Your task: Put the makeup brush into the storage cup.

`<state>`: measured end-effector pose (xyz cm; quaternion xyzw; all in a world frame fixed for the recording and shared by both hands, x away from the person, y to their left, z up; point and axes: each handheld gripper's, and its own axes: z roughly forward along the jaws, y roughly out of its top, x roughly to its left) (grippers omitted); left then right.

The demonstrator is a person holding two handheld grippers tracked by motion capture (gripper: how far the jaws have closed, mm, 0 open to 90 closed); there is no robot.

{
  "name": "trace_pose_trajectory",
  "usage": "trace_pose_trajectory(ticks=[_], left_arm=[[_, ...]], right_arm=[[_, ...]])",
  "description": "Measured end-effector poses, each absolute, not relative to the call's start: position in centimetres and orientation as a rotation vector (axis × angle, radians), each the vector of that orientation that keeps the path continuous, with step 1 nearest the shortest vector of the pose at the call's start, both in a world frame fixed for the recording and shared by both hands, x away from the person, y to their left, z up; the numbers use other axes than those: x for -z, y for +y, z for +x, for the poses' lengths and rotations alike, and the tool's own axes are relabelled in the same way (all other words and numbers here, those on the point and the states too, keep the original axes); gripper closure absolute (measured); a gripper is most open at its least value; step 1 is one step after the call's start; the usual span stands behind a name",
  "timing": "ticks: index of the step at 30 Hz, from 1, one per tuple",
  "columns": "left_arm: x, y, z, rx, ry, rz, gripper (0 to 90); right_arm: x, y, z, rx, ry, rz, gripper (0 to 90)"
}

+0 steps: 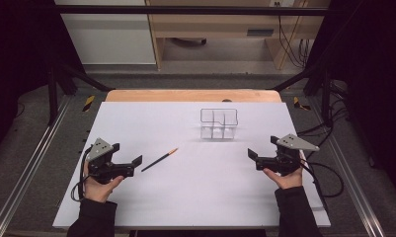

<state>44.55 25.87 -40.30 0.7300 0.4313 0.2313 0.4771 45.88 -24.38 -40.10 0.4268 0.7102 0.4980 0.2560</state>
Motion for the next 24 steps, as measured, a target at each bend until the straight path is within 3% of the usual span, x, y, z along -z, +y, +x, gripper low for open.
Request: trace_pose_trajectory(ticks=[24], left_arm=[[40.5,24.0,45.5,-0.527,1.046,1.857,4.2]], right_arm=[[40.0,-24.2,45.4,-1.322,1.943,1.159,3.9]])
